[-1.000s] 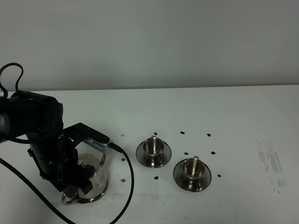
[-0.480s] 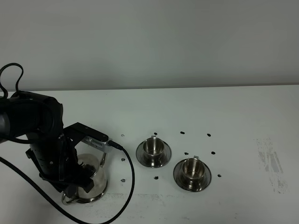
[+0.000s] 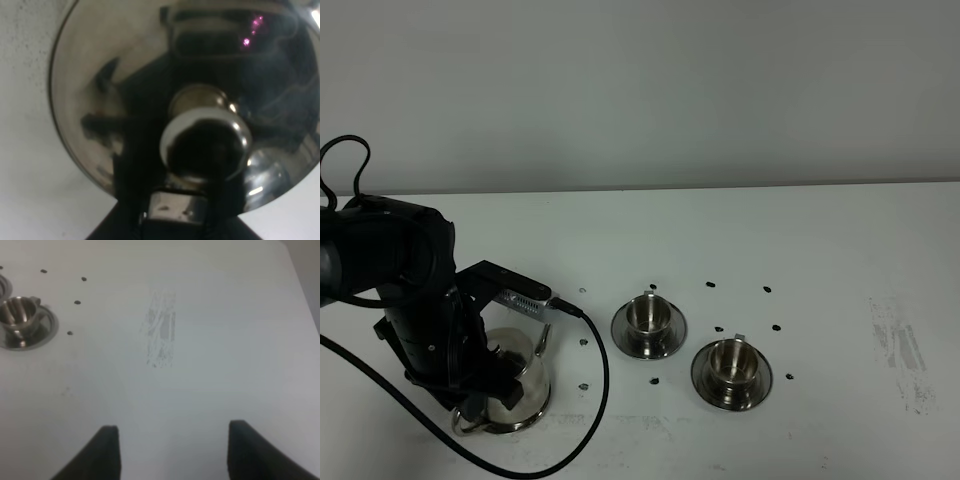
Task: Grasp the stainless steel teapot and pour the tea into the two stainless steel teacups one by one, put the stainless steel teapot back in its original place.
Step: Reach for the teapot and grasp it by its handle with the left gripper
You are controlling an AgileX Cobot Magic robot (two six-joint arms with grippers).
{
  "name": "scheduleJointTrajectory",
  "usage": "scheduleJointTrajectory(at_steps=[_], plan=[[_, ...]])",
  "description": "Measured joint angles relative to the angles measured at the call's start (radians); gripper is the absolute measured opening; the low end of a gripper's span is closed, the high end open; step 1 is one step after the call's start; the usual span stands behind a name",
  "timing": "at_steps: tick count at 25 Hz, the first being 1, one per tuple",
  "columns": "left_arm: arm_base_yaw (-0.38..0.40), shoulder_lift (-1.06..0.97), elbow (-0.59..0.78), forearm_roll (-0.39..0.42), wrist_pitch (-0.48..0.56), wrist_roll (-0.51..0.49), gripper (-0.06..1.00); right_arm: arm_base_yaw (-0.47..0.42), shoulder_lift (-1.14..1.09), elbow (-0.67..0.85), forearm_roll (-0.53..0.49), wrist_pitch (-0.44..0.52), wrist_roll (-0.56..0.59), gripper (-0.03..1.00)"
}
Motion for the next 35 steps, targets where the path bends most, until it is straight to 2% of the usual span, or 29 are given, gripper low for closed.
scheduleJointTrajectory(at_steps=[5,27,35], plan=[[-0.007,0.002,0.000,0.002,-0.006,0.000,0.26,0.000,0.000,0.000,0.000,0.000,0.000,0.49],[-0.009,0.005,0.000,0.004,-0.001,0.001,0.26,0.000,0.000,0.000,0.000,0.000,0.000,0.49],[-0.009,0.004,0.000,0.005,0.020,0.040,0.26,0.000,0.000,0.000,0.000,0.000,0.000,0.49]])
